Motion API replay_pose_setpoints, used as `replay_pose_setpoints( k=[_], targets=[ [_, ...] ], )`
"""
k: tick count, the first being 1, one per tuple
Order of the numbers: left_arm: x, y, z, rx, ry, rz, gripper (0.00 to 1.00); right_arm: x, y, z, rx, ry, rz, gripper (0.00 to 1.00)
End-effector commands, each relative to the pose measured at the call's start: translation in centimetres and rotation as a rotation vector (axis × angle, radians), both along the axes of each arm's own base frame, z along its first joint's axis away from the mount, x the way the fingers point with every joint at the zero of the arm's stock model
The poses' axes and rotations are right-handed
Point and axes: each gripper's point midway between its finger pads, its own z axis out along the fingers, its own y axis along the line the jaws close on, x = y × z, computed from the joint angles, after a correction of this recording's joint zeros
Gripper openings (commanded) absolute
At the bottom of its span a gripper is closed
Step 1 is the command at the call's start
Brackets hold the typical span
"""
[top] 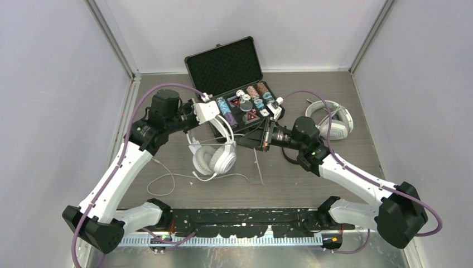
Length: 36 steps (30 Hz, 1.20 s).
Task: Wrap the headphones
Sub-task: Wrap the headphones cable around the headphones.
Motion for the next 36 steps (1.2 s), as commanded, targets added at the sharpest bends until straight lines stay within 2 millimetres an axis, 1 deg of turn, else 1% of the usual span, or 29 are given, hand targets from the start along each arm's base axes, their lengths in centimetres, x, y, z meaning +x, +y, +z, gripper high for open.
replay_pose_setpoints(
  k=[1, 4, 7, 11, 14, 19, 21, 25, 32, 33, 36],
  targets=[
    [1.0, 2.1, 0.9, -0.084, -0.007, 0.202, 0.0, -0.2, -0.2, 4.9, 0.132, -0.095, 0.015, 0.0],
    [1.0, 3.3, 1.0, -0.116, 0.003, 0.304, 0.0, 0.1, 0.0, 5.6, 0.138, -0.09, 0.009, 0.04],
    [0.8, 4.4, 1.4, -0.159, 0.011, 0.4, 0.0, 0.7, 0.3, 5.8, 0.14, -0.078, 0.0, 0.06],
    [-0.3, 4.1, 1.5, -0.237, 0.058, 0.421, 0.0, 1.1, 1.2, 6.0, 0.147, -0.062, 0.012, 0.08],
    [-1.2, 4.0, 1.3, -0.287, 0.089, 0.434, 0.0, 1.0, 1.9, 6.7, 0.167, -0.064, 0.03, 0.08],
    [-1.9, 5.2, 0.5, -0.277, 0.121, 0.515, 0.0, 0.3, 3.5, 8.0, 0.164, -0.092, 0.057, 0.08],
    [-2.0, 5.5, 0.3, -0.282, 0.138, 0.549, 0.0, 0.1, 4.2, 8.1, 0.146, -0.102, 0.058, 0.09],
    [-2.1, 5.2, 0.2, -0.326, 0.181, 0.585, 0.0, -0.3, 5.5, 7.8, 0.116, -0.114, 0.07, 0.12],
    [-1.8, 5.3, 1.0, -0.463, 0.235, 0.72, 0.0, -0.4, 7.2, 6.7, 0.077, -0.121, 0.068, 0.13],
    [-1.9, 5.1, 1.0, -0.477, 0.255, 0.735, 0.0, -0.4, 7.4, 6.3, 0.059, -0.126, 0.066, 0.13],
    [-1.9, 5.0, 0.8, -0.495, 0.305, 0.779, 0.0, -0.8, 8.1, 6.0, 0.033, -0.154, 0.063, 0.13]
  ],
)
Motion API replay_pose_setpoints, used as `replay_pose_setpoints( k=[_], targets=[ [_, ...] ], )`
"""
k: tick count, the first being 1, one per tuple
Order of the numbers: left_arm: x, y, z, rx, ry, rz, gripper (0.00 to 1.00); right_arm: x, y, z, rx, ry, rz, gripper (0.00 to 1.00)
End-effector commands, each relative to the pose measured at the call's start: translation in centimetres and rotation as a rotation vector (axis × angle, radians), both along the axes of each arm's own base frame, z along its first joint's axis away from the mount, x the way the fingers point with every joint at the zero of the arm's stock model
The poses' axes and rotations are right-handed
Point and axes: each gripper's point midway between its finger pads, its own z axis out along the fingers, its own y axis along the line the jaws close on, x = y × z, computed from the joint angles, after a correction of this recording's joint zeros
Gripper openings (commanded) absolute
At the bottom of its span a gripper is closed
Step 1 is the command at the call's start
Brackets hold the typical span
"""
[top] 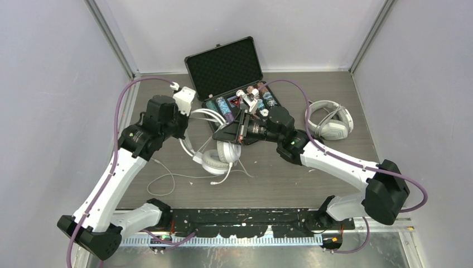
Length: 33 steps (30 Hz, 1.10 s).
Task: Wrap the headphones
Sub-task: Wrap the headphones cable around the headphones.
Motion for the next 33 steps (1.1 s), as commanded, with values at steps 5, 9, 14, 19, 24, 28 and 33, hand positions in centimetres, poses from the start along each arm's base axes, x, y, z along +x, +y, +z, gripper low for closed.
replay_pose_setpoints(
  k=[5, 9, 14, 19, 24, 28, 33],
  targets=[
    [1.2, 0.5, 3.4, -0.199, -0.034, 0.251, 0.0, -0.7, 1.3, 2.1, -0.031, -0.189, -0.026, 0.13],
    [1.4, 0.9, 4.0, -0.248, -0.044, 0.328, 0.0, 0.3, 0.7, 1.6, -0.096, -0.273, -0.11, 0.13],
    [1.6, 1.1, 3.6, -0.228, -0.04, 0.337, 0.0, 1.7, -1.1, 2.7, -0.157, -0.357, -0.23, 0.13],
    [1.9, 1.2, 3.0, -0.237, -0.025, 0.373, 0.0, 1.7, -1.4, 3.6, -0.156, -0.42, -0.232, 0.12],
    [2.4, 0.5, 2.6, -0.327, 0.006, 0.44, 0.0, 1.2, 0.4, 2.3, -0.163, -0.445, -0.17, 0.13],
    [3.0, 0.5, 2.5, -0.32, 0.013, 0.466, 0.0, 1.9, 0.6, 1.9, -0.221, -0.51, -0.213, 0.15],
    [3.2, 0.5, 2.5, -0.325, 0.023, 0.487, 0.0, 2.5, 0.8, 1.9, -0.26, -0.516, -0.219, 0.18]
  ],
)
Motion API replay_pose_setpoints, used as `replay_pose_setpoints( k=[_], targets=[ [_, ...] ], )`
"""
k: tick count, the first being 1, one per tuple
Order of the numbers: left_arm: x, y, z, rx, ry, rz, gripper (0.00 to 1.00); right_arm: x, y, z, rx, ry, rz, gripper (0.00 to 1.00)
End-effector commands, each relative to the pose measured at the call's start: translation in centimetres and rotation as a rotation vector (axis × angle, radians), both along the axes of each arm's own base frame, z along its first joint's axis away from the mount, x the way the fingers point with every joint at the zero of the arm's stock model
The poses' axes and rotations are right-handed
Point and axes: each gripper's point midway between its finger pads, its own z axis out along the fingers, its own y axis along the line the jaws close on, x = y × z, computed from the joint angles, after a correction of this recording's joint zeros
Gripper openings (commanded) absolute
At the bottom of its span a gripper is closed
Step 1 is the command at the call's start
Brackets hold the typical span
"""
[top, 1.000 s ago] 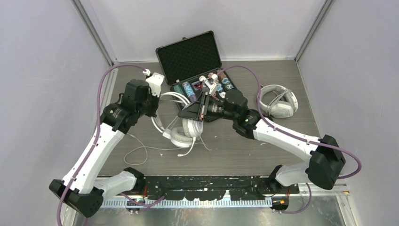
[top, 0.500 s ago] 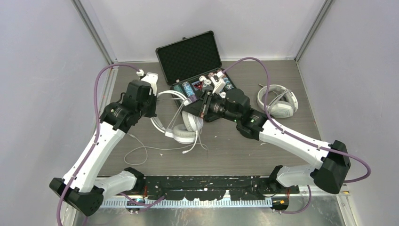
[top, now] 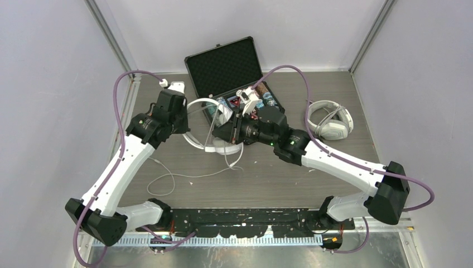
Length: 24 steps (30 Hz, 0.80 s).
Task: Wrap the headphones
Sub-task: Wrap the headphones cable around the headphones.
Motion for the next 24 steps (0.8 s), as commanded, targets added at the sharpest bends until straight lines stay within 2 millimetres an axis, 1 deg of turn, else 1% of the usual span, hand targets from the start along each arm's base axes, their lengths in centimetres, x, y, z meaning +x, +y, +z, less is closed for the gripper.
replay_pose_setpoints(
  k=[1, 5, 9, 11, 13, 16, 17, 20, 21, 24],
  targets=[
    [2.3, -0.5, 4.5, -0.154, -0.162, 0.117, 0.0, 0.0, 0.6, 2.9, 0.01, -0.09, 0.015, 0.17],
    [2.1, -1.4, 4.8, -0.232, -0.168, 0.12, 0.0, 0.5, 0.5, 1.9, -0.021, -0.112, -0.002, 0.18],
    [2.0, -2.7, 5.5, -0.34, -0.181, 0.111, 0.0, 1.2, 0.1, 1.1, -0.072, -0.207, -0.041, 0.18],
    [2.0, -3.5, 6.2, -0.398, -0.201, 0.095, 0.0, 1.3, -0.2, 1.1, -0.087, -0.257, -0.054, 0.18],
    [2.1, -3.7, 6.8, -0.452, -0.215, 0.118, 0.0, 1.4, -0.5, 1.4, -0.099, -0.291, -0.068, 0.18],
    [2.1, -4.2, 7.6, -0.491, -0.221, 0.113, 0.0, 0.7, -0.4, 1.6, -0.12, -0.359, -0.059, 0.2],
    [2.1, -4.3, 7.8, -0.508, -0.222, 0.121, 0.0, 0.8, -0.6, 1.4, -0.137, -0.386, -0.08, 0.21],
    [1.8, -4.5, 8.5, -0.553, -0.232, 0.13, 0.0, 0.2, -0.7, 1.2, -0.156, -0.481, -0.09, 0.22],
    [1.8, -4.5, 8.7, -0.57, -0.236, 0.135, 0.0, -0.1, -0.7, 1.4, -0.153, -0.523, -0.09, 0.22],
    [1.7, -4.7, 9.5, -0.612, -0.248, 0.139, 0.0, -0.3, -0.9, 1.0, -0.179, -0.586, -0.095, 0.23]
  ],
)
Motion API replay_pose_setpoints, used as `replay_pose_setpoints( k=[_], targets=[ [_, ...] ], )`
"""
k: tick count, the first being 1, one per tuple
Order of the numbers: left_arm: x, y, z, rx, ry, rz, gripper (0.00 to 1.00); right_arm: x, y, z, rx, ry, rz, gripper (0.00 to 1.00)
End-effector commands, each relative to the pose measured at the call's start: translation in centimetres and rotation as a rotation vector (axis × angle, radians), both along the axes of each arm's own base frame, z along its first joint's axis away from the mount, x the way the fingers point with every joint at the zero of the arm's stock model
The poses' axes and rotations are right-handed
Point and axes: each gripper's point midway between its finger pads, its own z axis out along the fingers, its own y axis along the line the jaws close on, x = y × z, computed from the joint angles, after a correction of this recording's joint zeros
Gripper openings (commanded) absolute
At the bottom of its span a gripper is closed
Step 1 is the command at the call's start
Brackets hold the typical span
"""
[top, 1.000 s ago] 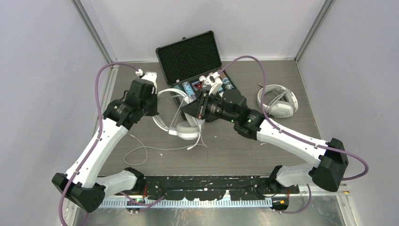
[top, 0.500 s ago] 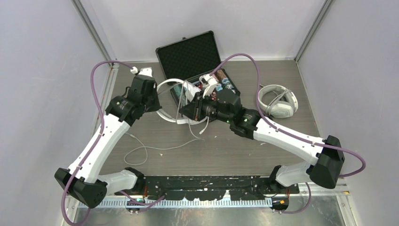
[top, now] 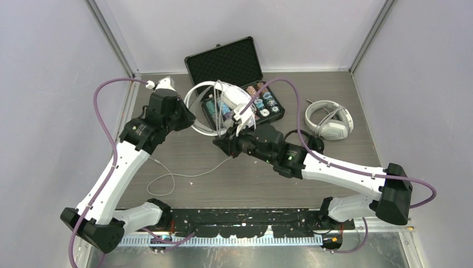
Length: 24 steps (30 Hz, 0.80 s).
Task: Wrap the headphones
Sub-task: Wrap the headphones cable around the headphones.
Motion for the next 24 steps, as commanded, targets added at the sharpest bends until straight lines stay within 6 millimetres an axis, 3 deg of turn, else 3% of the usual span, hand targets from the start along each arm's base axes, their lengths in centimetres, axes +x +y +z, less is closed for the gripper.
replay_pose_setpoints(
  k=[1, 14, 24],
  targets=[
    [0.6, -1.6, 6.4, -0.231, -0.176, 0.018, 0.0, 0.6, -0.9, 2.8, 0.02, -0.21, -0.044, 0.24],
    [-0.5, -2.5, 9.4, -0.343, -0.198, -0.011, 0.0, 0.4, -1.6, -0.1, -0.013, -0.467, -0.014, 0.42],
    [-1.4, -3.4, 11.4, -0.439, -0.209, -0.048, 0.0, 0.4, -1.7, -1.9, 0.025, -0.551, -0.022, 0.43]
  ],
)
